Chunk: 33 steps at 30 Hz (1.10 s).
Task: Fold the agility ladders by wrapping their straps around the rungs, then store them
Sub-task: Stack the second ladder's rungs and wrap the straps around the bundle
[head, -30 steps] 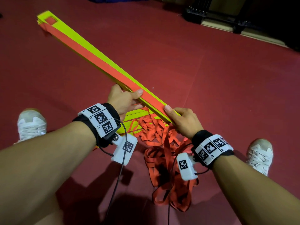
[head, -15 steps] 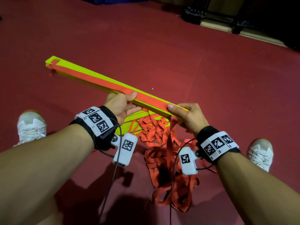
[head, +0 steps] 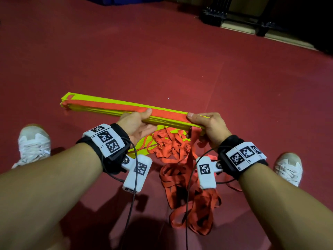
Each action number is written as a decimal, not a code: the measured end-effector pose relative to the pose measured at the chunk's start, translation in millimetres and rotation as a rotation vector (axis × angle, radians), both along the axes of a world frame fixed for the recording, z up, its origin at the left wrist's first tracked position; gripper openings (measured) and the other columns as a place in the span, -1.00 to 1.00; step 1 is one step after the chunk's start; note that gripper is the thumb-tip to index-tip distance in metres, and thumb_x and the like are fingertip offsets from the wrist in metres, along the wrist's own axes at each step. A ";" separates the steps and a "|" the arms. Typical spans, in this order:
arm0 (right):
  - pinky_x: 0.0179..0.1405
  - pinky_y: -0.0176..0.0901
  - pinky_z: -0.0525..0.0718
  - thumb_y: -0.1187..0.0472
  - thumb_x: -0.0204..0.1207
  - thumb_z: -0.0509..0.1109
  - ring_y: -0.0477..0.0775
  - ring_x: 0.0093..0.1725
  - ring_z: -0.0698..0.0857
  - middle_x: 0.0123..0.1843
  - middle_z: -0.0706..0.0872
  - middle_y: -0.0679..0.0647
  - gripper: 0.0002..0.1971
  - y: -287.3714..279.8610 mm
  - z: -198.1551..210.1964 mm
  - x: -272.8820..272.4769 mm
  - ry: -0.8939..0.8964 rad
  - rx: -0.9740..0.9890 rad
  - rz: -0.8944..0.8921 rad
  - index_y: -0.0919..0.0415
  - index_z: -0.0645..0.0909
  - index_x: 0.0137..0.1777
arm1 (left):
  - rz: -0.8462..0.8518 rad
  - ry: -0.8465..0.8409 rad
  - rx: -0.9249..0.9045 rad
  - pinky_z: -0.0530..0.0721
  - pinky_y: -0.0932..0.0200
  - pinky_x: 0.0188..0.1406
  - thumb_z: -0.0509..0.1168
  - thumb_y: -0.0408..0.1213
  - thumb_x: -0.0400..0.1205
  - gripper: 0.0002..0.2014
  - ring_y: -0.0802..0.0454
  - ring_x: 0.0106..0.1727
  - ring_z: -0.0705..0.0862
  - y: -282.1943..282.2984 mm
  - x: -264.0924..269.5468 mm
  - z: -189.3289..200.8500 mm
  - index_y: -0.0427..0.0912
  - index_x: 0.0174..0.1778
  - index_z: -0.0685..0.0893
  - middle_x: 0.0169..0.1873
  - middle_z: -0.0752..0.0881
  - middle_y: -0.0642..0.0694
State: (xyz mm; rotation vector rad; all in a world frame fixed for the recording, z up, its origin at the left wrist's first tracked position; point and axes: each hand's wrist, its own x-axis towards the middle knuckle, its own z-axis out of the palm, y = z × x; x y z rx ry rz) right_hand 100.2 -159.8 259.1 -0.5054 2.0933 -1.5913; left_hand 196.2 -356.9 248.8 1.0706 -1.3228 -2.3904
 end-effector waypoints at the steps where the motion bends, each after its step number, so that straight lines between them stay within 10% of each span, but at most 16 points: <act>1: -0.59 -0.21 0.32 0.00 0.52 0.47 0.21 -0.53 0.57 -0.37 0.74 0.44 -0.49 0.3 -0.5 -1.2 -0.014 -0.004 0.001 0.59 0.68 -0.13 | -0.050 -0.057 -0.040 0.85 0.11 -0.32 0.48 -0.25 0.65 -0.70 -0.01 -0.31 0.83 -0.3 1.4 -2.0 -0.34 0.16 0.60 -0.10 0.78 -0.28; 9: -0.68 -0.25 0.38 0.06 0.50 0.51 0.15 -0.59 0.50 -0.37 0.73 0.47 -0.57 3.6 1.0 -5.9 -0.048 0.076 -0.028 0.55 0.74 -0.12 | -0.266 -0.362 -0.409 0.34 0.41 -0.71 0.44 0.24 0.56 -0.51 0.18 -0.73 0.34 -2.4 3.6 -6.0 -0.10 -0.41 0.55 -0.66 0.48 0.07; 14: -0.71 -0.24 0.41 0.09 0.47 0.55 0.14 -0.68 0.51 -0.21 0.64 0.72 -0.53 0.8 -0.4 -2.7 -0.032 0.136 -0.025 0.62 0.69 -0.04 | -0.263 -0.141 -0.686 0.33 0.30 -0.59 0.49 0.11 0.57 -0.54 0.09 -0.65 0.35 2.6 -0.8 -8.4 -0.13 -0.47 0.58 -0.68 0.48 0.04; 18: -0.71 -0.28 0.35 0.07 0.45 0.55 0.08 -0.70 0.44 -0.40 0.64 0.42 -0.50 -0.2 0.8 -1.9 0.001 0.203 0.069 0.64 0.65 -0.08 | -0.507 0.066 -1.127 0.57 0.17 -0.11 0.60 0.02 0.49 -0.76 0.18 -0.15 0.67 14.1 5.5 -7.9 0.07 -0.03 0.77 -0.18 0.75 0.12; 22: -0.72 -0.33 0.34 0.21 0.51 0.54 -0.05 -0.71 0.46 -0.61 0.59 0.09 -0.68 -2.4 6.9 1.9 0.017 0.200 0.138 0.57 0.70 -0.13 | -0.745 0.077 -1.336 0.47 0.14 0.41 0.57 0.12 0.47 -0.30 0.06 0.43 0.56 31.2 8.3 -7.1 0.05 0.52 0.53 0.40 0.62 0.02; 25: -0.68 -0.29 0.26 0.22 0.48 0.56 -0.04 -0.66 0.40 -0.62 0.51 0.03 -0.68 -5.3 9.8 5.4 0.062 0.207 0.195 0.56 0.67 -0.20 | -0.862 -0.023 -1.415 0.53 0.04 0.31 0.50 0.18 0.51 -0.26 -0.14 0.38 0.57 36.8 4.2 -7.2 0.04 0.56 0.40 0.33 0.67 -0.09; 29: -0.65 -0.28 0.23 0.09 0.49 0.56 -0.01 -0.66 0.34 -0.64 0.46 0.04 -0.62 -7.3 13.4 9.0 0.050 0.166 0.213 0.39 0.62 -0.36 | -0.912 -0.084 -1.478 0.43 -0.03 -0.16 0.39 0.13 0.63 -0.47 -0.26 -0.03 0.61 41.8 6.0 -4.2 -0.07 0.37 0.39 -0.26 0.61 -0.09; 33: -0.65 -0.33 0.35 -0.32 0.39 0.34 0.04 -0.68 0.44 -0.64 0.52 0.11 -0.39 -12.5 16.8 8.5 -0.003 -0.066 0.085 0.32 0.56 -0.38 | -0.771 -0.050 -1.357 0.47 -0.02 -0.12 0.39 0.04 0.66 -0.49 -0.25 0.01 0.67 40.1 3.8 1.4 -0.16 0.37 0.41 -0.08 0.71 -0.18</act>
